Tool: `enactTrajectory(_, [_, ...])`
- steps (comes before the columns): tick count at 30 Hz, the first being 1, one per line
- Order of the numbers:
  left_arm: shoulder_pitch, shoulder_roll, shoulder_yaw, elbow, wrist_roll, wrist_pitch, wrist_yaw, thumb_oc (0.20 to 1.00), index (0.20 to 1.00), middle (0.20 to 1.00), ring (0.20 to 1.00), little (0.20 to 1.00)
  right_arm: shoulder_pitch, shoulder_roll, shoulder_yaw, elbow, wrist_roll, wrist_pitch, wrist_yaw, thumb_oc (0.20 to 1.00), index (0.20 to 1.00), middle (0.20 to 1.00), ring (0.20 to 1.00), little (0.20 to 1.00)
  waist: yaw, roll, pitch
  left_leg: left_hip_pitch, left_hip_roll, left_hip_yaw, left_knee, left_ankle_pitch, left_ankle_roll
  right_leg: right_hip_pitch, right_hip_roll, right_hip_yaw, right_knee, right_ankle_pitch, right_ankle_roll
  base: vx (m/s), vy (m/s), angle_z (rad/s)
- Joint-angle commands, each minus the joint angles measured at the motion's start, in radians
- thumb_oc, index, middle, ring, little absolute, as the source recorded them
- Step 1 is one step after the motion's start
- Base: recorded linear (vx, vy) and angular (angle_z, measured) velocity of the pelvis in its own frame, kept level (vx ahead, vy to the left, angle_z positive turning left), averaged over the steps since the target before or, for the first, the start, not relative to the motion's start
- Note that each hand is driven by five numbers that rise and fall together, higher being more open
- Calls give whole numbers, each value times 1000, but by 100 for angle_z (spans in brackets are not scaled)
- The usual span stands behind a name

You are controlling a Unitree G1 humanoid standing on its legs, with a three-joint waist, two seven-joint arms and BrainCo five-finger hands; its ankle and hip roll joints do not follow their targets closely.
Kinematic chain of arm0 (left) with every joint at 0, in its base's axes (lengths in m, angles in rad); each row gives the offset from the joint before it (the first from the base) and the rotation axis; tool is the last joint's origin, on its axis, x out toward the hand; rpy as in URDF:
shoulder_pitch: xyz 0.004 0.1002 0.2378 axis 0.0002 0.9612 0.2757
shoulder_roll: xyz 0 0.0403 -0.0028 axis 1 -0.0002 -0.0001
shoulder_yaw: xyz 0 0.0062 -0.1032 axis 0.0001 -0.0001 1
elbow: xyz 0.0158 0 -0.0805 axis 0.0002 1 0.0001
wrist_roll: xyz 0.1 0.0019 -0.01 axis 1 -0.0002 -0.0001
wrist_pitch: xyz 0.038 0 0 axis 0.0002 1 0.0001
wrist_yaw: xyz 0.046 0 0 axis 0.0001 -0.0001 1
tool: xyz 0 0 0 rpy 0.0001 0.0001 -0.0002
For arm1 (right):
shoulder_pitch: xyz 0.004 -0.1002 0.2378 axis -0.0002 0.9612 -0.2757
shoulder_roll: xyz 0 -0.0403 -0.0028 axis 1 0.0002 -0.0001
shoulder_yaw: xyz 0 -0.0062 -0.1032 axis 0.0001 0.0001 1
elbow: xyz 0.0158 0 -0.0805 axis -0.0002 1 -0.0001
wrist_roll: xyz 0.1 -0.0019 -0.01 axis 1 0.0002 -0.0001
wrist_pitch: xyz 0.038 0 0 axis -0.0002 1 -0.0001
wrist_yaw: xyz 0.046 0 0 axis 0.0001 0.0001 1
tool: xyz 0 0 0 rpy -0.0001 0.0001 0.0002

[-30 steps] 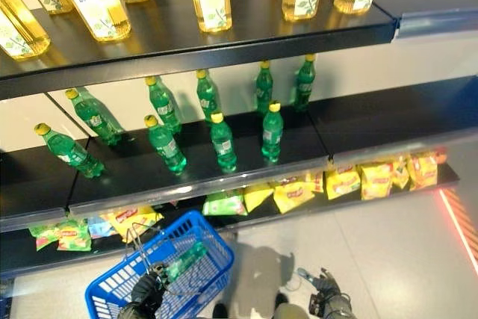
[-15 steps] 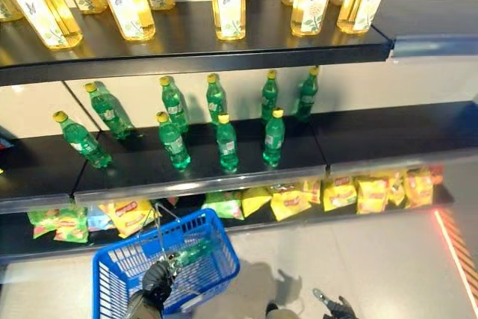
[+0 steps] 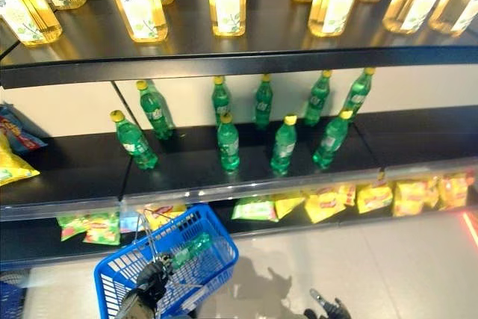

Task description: Pick up the snacks into the basket

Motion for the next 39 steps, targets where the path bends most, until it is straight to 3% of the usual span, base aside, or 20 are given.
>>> enactTrajectory(1, [-4, 2, 22, -229, 66, -68, -82, 200, 200, 200, 200, 200, -30, -39, 24, 16, 23, -17, 21, 1000, 1000, 1000, 1000, 1000, 23, 45, -40, 11, 15, -66, -117, 77, 43, 45, 46, 33, -43, 82, 134, 69, 468, -34])
enactTrajectory(2, [0, 5, 32, -225, 72, -68, -84, 200, 200, 200, 200, 200, -28, -35, 33, 12, 21, -23, 22, 1000, 1000, 1000, 1000, 1000, 25, 50, -42, 22, 2, -61, -130, 75, 55, 39, 92, 39, -30, 15, 123, 27, 411, -28])
enactTrajectory(3, [12, 2, 38, -226, 77, -58, -90, 200, 200, 200, 200, 200, -23, -26, 54, 22, 10, -27, 30, 1000, 1000, 1000, 1000, 1000, 26, 58, -30, 41, -33, -57, -137, 74, 83, 23, 249, 41, 42, -143, 74, 28, 408, -25])
enactTrajectory(4, [12, 2, 38, -226, 78, -58, -90, 200, 200, 200, 200, 200, -23, -26, 54, 23, 10, -27, 31, 1000, 1000, 1000, 1000, 1000, 27, 59, -32, 38, -33, -56, -137, 75, 82, 18, 250, 42, 45, -143, 73, 15, 381, -20])
enactTrajectory(6, [33, -10, 41, -229, 79, -54, -97, 200, 200, 200, 200, 200, -11, -15, 78, 50, 7, -34, 40, 1000, 1000, 1000, 1000, 1000, 17, 52, -19, 58, -72, -52, -140, 82, 96, -2, 407, 72, 101, -214, 32, 25, 195, -15])
enactTrajectory(7, [33, -10, 41, -229, 79, -54, -97, 200, 200, 200, 200, 200, -11, -15, 78, 50, 7, -34, 40, 1000, 1000, 1000, 1000, 1000, 18, 52, -19, 58, -72, -52, -140, 82, 96, -2, 407, 72, 101, -214, 32, 100, 255, 9])
enactTrajectory(8, [53, -29, 29, -241, 68, -60, -112, 200, 200, 200, 200, 200, 6, -11, 85, 85, 19, -36, 35, 1000, 1000, 1000, 1000, 1000, 9, 39, -18, 67, -121, -74, -139, 81, 103, -1, 486, 108, 56, -216, -12, 87, 172, 20])
enactTrajectory(11, [61, -40, 20, -243, 58, -55, -112, 200, 200, 200, 200, 200, 11, -5, 89, 84, 30, -40, 33, 1000, 1000, 1000, 1000, 1000, -1, 35, -10, 88, -129, -89, -133, 79, 103, 26, 491, 122, 36, -218, -25, 97, 98, 60])
enactTrajectory(14, [50, -61, 22, -221, 51, -54, -96, 200, 200, 200, 200, 200, -3, 1, 94, 88, 25, -33, 21, 1000, 1000, 1000, 1000, 1000, 2, 28, -13, 94, -141, -94, -99, 61, 102, 65, 471, 115, -3, -190, -17, 63, 52, 21])
enactTrajectory(17, [27, -64, 15, -237, 18, -51, -88, 200, 200, 200, 200, 200, -25, -15, 111, 61, 7, -31, 17, 1000, 1000, 1000, 1000, 1000, 8, 3, 1, 34, -102, -83, -7, 46, 68, 80, 420, 100, -35, -179, -2, 9, 136, 29])
enactTrajectory(18, [21, -61, 12, -255, 12, -53, -76, 200, 200, 200, 200, 200, -28, -20, 118, 45, -4, -29, 11, 1000, 1000, 1000, 1000, 1000, 13, -12, -5, 9, -23, -66, -31, 74, 50, 81, 392, 98, -40, -186, 12, -3, 170, 40])
enactTrajectory(19, [22, -61, 12, -255, 12, -53, -75, 200, 200, 200, 200, 200, -27, -20, 119, 44, -4, -29, 11, 1000, 1000, 1000, 1000, 1000, 12, -12, -4, 11, -23, -67, -33, 74, 50, 82, 392, 97, -40, -187, 12, 35, 199, 23])
enactTrajectory(25, [17, -48, 7, -246, 25, -55, -54, 200, 200, 200, 200, 200, -12, -22, 117, 4, 11, -36, 5, 1000, 1000, 1000, 1000, 1000, -9, 22, -2, -15, 269, -65, -150, 260, -35, 65, 313, 103, 71, -290, 50, 108, 337, 10])
enactTrajectory(27, [1, -52, 12, -195, 38, -55, -46, 200, 200, 200, 200, 200, -15, -27, 117, 1, 10, -36, 7, 1000, 1000, 1000, 1000, 1000, -7, 33, -2, 8, 295, -106, -150, 273, -58, 66, 274, 128, 87, -293, 72, 118, 484, 24])
enactTrajectory(29, [-9, -57, 13, -173, 41, -54, -48, 200, 200, 200, 200, 200, -17, -30, 115, 6, 8, -35, 8, 1000, 1000, 1000, 1000, 1000, -6, 38, -1, 23, 295, -126, -147, 263, -72, 76, 251, 144, 78, -283, 86, 124, 464, 29])
enactTrajectory(31, [-26, -58, 7, -153, 34, -54, -50, 200, 200, 200, 200, 200, -13, -24, 77, 20, 11, -25, 17, 1000, 1000, 1000, 1000, 1000, -12, 26, -20, 26, 252, -103, -108, 177, -82, 109, 159, 155, 20, -210, 137, 176, 606, -13])
enactTrajectory(32, [-26, -58, 7, -153, 34, -54, -50, 200, 200, 200, 200, 200, -13, -23, 77, 20, 11, -25, 17, 1000, 1000, 1000, 1000, 1000, -11, 24, -20, 27, 250, -102, -106, 175, -81, 111, 157, 155, 18, -209, 138, 115, 494, -55])
enactTrajectory(35, [-46, -33, 7, -162, 37, -59, -54, 200, 200, 200, 200, 200, 3, -13, 17, 27, 42, -20, 16, 1000, 1000, 1000, 1000, 1000, -13, -7, -29, 10, 179, -52, -43, 91, -58, 107, 51, 134, -36, -3, 176, 31, 426, -27])
enactTrajectory(37, [-40, -19, 13, -180, 47, -66, -53, 200, 200, 200, 200, 200, 0, -20, 6, 38, 37, -11, 11, 1000, 1000, 1000, 1000, 1000, 5, -5, -28, 4, 123, -32, -26, 53, -23, 73, -21, 72, -59, 167, 166, -40, 497, -8])
enactTrajectory(39, [-36, -13, 18, -190, 51, -65, -54, 200, 200, 200, 200, 200, -4, -21, 4, 40, 34, -7, 12, 1000, 1000, 1000, 1000, 1000, 10, 2, -26, 10, 105, -27, -39, 50, -12, 58, -31, 32, -64, 186, 158, -56, 426, -25])
